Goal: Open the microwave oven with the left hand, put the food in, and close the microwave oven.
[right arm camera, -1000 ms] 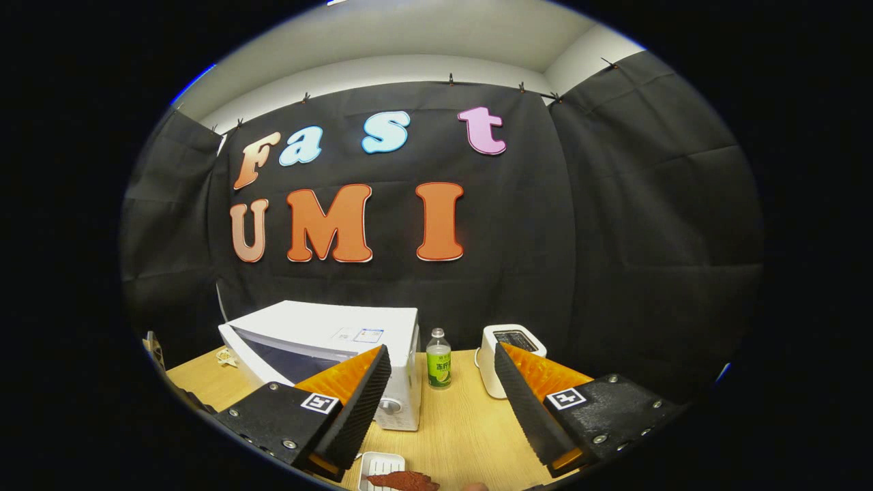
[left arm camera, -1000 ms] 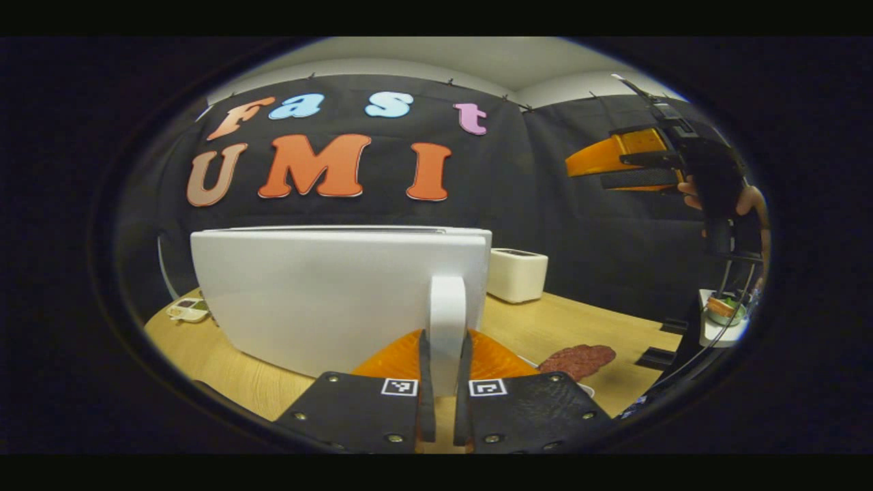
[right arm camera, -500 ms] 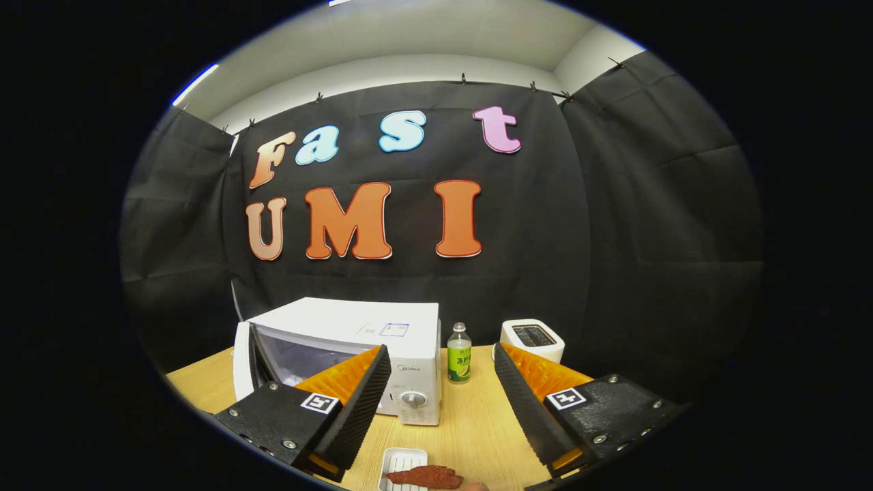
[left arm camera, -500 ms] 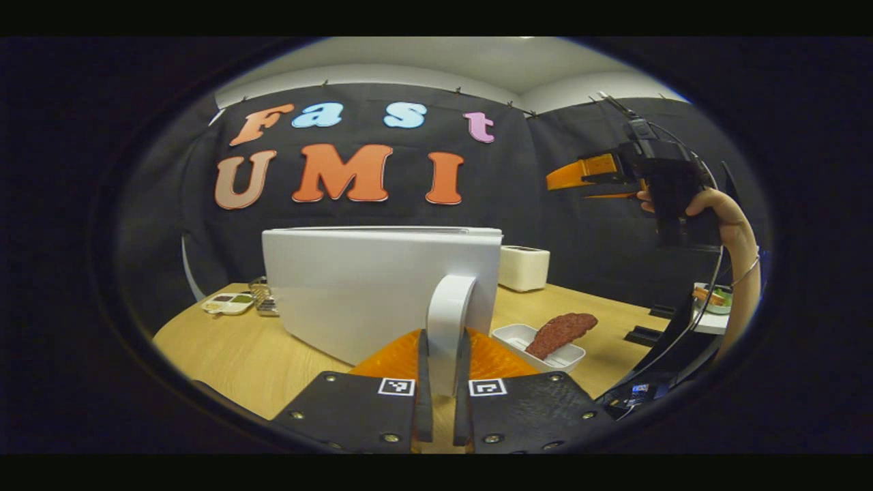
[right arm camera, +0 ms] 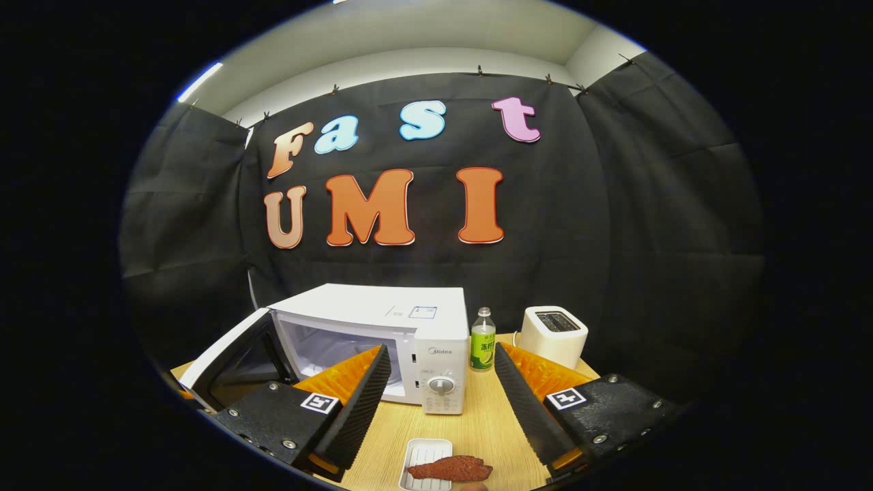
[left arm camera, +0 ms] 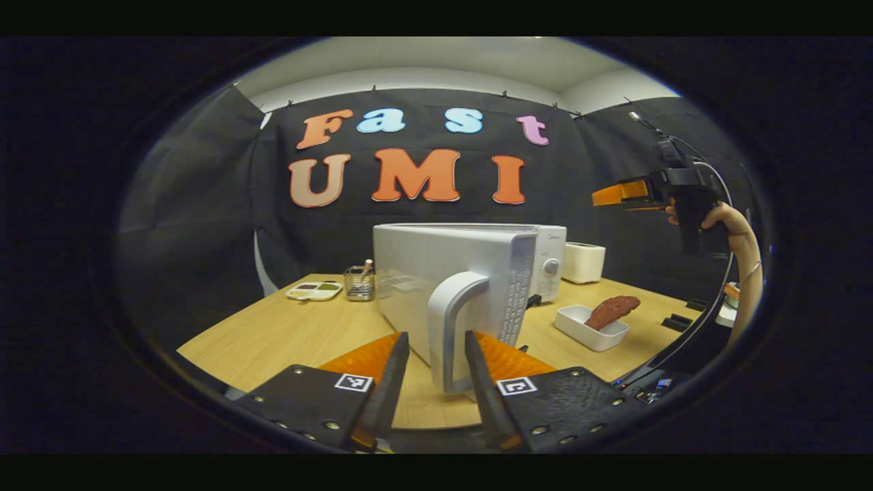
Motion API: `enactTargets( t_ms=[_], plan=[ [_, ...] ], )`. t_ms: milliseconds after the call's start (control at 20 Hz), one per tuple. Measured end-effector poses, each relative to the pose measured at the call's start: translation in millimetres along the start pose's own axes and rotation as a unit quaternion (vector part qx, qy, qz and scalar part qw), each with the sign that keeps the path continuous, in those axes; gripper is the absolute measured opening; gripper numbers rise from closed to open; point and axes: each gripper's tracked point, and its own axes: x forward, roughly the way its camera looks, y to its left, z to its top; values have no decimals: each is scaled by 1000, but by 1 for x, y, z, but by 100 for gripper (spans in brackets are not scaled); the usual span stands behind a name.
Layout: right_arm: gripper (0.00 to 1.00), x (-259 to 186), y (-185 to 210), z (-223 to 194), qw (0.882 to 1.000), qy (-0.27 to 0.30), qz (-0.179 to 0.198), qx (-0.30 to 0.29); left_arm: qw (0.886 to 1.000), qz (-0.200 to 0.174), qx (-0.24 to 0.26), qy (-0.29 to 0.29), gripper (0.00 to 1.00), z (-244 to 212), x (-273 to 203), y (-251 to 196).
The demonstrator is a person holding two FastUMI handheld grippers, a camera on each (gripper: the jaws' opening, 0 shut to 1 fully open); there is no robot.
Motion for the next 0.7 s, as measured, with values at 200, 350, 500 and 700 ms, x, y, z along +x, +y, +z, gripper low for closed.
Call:
enactTargets(
  t_ms=[200,350,500,700],
  plan=[
    [95,-2,1,-19,1000,5,1,0,999,46,-29,-3,93,-6,-29,50],
    [95,-5,-8,-40,1000,19,-9,-1,996,79,-24,-15,93,2,-45,79],
    [95,-7,-18,-61,999,32,-18,11,993,113,-11,-29,93,14,-52,104],
    [95,-11,-33,-82,998,39,-38,28,990,131,-19,-40,93,22,-50,126]
  ],
)
